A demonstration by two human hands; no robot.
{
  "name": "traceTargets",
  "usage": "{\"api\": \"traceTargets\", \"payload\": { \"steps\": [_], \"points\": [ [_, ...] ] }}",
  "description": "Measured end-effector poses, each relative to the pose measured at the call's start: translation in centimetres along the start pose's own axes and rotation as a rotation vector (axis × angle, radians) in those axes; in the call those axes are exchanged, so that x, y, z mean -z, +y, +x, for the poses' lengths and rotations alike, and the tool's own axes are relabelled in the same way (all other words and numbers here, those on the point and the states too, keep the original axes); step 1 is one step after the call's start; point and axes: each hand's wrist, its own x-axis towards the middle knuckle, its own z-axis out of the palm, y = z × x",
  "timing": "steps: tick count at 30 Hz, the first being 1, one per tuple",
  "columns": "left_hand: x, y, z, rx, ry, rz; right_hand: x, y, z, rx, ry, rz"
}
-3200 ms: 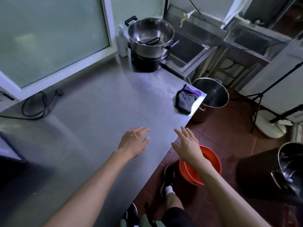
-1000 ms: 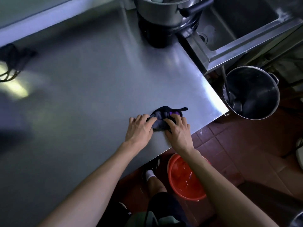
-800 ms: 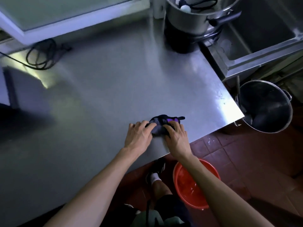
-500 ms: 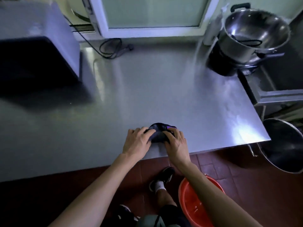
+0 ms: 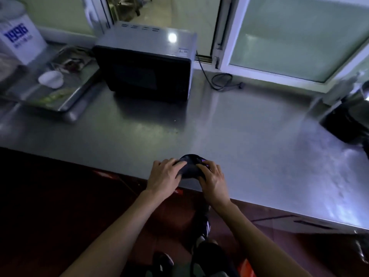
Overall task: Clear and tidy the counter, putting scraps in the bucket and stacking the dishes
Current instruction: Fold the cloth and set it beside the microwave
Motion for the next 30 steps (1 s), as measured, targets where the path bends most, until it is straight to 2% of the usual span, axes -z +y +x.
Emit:
{"api": "traceTargets", "payload": {
  "steps": [8, 15, 22, 30],
  "points": [
    [-1.0, -5.2, 1.3, 0.102, -0.06, -0.048, -4.6, -1.1, 4.5, 0.052, -0.07, 0.003],
    [-0.4, -8.6, 9.5, 0.075, -0.092, -0.046, -5.4, 0.1, 12.6, -0.005, -0.068, 0.026],
    [4.4, -10.2, 19.7, -0.004, 0.071, -0.037, -1.9, 0.3, 22.8, 0.018, 0.079, 0.052],
    [10.7, -11.8, 27.8, -0.04, 0.234, -0.007, 2.3, -1.7, 32.0, 0.112, 0.279, 0.089]
  ]
}}
